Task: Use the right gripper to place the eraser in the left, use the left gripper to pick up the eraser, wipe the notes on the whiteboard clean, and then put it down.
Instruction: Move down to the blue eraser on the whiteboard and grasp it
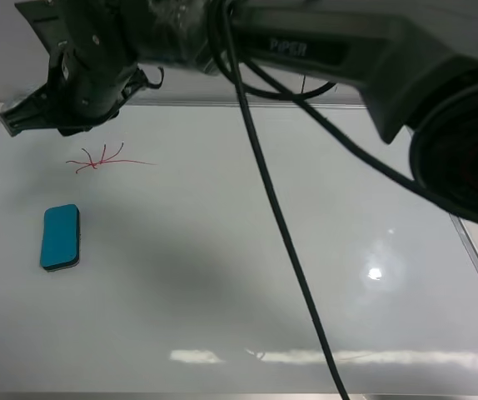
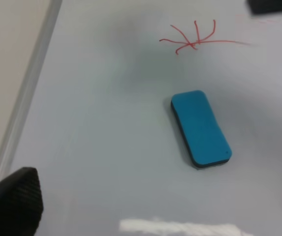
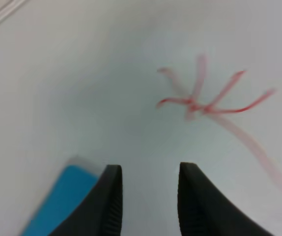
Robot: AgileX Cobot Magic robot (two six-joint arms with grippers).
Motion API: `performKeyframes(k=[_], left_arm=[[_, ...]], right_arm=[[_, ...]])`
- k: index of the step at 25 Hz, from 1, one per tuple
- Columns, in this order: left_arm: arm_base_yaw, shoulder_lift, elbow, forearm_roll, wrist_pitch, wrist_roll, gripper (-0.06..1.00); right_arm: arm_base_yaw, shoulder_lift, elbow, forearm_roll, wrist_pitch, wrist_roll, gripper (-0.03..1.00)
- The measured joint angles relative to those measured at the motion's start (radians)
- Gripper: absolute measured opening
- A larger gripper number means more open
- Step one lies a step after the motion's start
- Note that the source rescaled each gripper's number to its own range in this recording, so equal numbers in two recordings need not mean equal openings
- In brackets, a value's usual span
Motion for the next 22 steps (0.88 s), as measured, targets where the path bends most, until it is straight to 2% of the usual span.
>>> performKeyframes(k=[5, 13, 17, 19, 21, 22], left_arm=[[0.0, 0.0, 0.0, 0.0, 0.0, 0.0, 1.0], [0.0, 0.0, 0.0, 0.0, 0.0, 0.0, 1.0], [0.0, 0.0, 0.0, 0.0, 0.0, 0.0, 1.0], [0.0, 0.0, 0.0, 0.0, 0.0, 0.0, 1.0], [0.0, 0.0, 0.0, 0.0, 0.0, 0.0, 1.0], [0.0, 0.0, 0.0, 0.0, 0.0, 0.0, 1.0]], right_arm=[[-0.063, -0.132, 0.118, -0.059, 0.005, 0.013, 0.26], [-0.206, -0.409, 0.513, -0.083, -0.081, 0.018, 0.26], [-0.295, -0.568, 0.697, -0.105, -0.089, 0.02, 0.3], [-0.356, -0.646, 0.776, -0.112, -0.087, 0.018, 0.39], [-0.422, -0.723, 0.846, -0.124, -0.084, 0.016, 0.58], [-0.45, -0.755, 0.884, -0.13, -0.084, 0.01, 0.71]])
